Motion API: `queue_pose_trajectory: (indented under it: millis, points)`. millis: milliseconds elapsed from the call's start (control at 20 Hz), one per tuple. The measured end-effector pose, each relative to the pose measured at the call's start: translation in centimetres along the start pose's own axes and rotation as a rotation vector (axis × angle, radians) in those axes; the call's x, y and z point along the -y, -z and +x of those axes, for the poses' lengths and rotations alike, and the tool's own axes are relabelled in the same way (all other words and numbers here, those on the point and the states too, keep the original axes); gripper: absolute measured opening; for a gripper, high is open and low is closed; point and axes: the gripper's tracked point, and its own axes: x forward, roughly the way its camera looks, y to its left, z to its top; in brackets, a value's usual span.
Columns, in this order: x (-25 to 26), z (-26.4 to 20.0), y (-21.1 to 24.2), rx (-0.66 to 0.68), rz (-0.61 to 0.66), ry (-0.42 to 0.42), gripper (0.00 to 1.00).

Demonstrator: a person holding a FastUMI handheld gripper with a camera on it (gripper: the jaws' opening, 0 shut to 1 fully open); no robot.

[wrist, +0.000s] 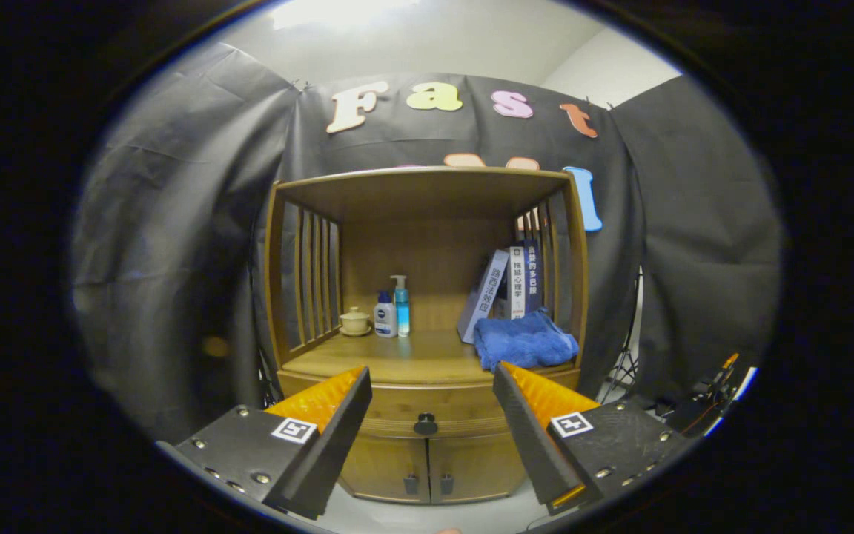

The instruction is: Pull open the drawer, take out the items inside it, and place them on the countertop above the cabinet.

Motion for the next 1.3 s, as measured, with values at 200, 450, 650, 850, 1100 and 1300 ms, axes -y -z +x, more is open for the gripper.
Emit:
queue_pose_trajectory:
  millis: [200, 450, 650, 850, 1100, 1300]
  points:
    - [-0.5, 4.4, 2.1, -0.024, 0.028, -0.003, 0.99]
    - [-1.1, 9.2, 7.4, -0.091, 0.025, -0.006, 0.99]
    - [-3.1, 11.5, 11.1, -0.131, -0.028, -0.034, 0.99]
    - [-3.8, 12.9, 14.7, -0.168, -0.021, -0.04, 0.99]
    - [-2.0, 15.1, 18.8, -0.224, -0.003, 0.022, 0.98]
    - [-0.9, 16.5, 22.3, -0.282, -0.016, 0.02, 0.84]
